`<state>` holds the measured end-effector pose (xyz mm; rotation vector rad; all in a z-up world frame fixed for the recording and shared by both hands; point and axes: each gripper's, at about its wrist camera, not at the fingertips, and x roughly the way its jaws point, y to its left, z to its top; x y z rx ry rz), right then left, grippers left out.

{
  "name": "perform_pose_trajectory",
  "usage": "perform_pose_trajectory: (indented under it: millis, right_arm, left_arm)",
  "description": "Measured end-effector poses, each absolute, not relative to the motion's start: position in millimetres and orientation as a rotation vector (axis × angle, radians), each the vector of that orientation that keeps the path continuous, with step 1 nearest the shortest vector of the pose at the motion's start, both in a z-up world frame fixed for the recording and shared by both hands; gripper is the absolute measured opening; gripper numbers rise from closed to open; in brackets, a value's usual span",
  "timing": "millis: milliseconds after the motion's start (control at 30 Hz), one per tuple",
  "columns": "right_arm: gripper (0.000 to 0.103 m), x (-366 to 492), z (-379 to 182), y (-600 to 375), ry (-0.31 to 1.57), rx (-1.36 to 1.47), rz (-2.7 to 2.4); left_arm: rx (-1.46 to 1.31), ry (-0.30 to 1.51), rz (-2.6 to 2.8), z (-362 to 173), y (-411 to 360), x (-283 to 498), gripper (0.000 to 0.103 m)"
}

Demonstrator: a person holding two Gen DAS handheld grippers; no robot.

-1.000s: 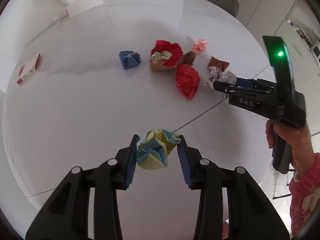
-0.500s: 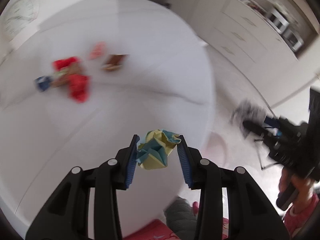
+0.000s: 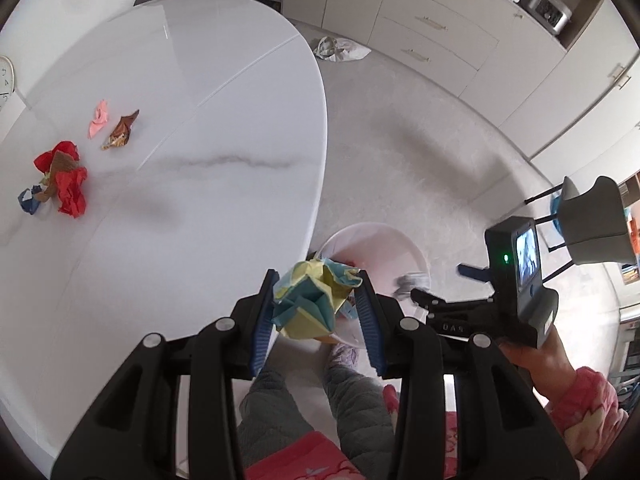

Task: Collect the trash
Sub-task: 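Grasp the white crumpled paper with the right tool and drop it into the bin, then carry the yellow paper over the bin and open the left tool, then move the left tool back to the table and grasp the red crumpled paper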

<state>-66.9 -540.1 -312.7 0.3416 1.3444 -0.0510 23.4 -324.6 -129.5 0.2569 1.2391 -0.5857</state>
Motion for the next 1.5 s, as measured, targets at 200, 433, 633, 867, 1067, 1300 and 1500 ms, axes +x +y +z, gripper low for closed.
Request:
perform_pose_trajectory:
  millis: [200, 433, 633, 867, 1067, 1300, 1500]
  right_arm:
    - [0.1, -77.4, -298.1, -557.5, 1.324, 0.408, -0.052]
    - [0.1, -87.5, -273.0, -571.8, 1.276, 0.354, -0.088]
    - [0.1, -104.5, -249.8, -596.8, 1.221, 0.36, -0.132]
    - [0.1, -114.9, -252.0, -611.2, 1.216, 0.392, -0.149]
    - [0.1, -113.6, -250.0, -610.2, 1.209, 0.403, -0.145]
    - [0.1, -102.2, -239.8, -590.0, 1.206, 0.361, -0.112]
    - [0.1, -76.1, -223.3, -557.1, 1.191, 0.298, -0.036]
  left_arm:
    - [0.254, 1.255, -0.58, -134.4, -330.7, 13.2, 0.038]
    - [0.304, 1.287, -0.649, -148.0, -354.8, 2.3, 0.039]
    - [0.346, 1.337, -0.752, -169.4, -387.1, -10.4, 0.054]
    - [0.312, 1.275, -0.723, -162.9, -386.9, -13.7, 0.095]
    - [0.27, 1.27, -0.663, -157.1, -378.7, -6.8, 0.095]
    - [0.223, 1.255, -0.617, -148.3, -357.7, 0.1, 0.095]
    - [0.18, 1.229, -0.529, -138.4, -322.9, 17.8, 0.095]
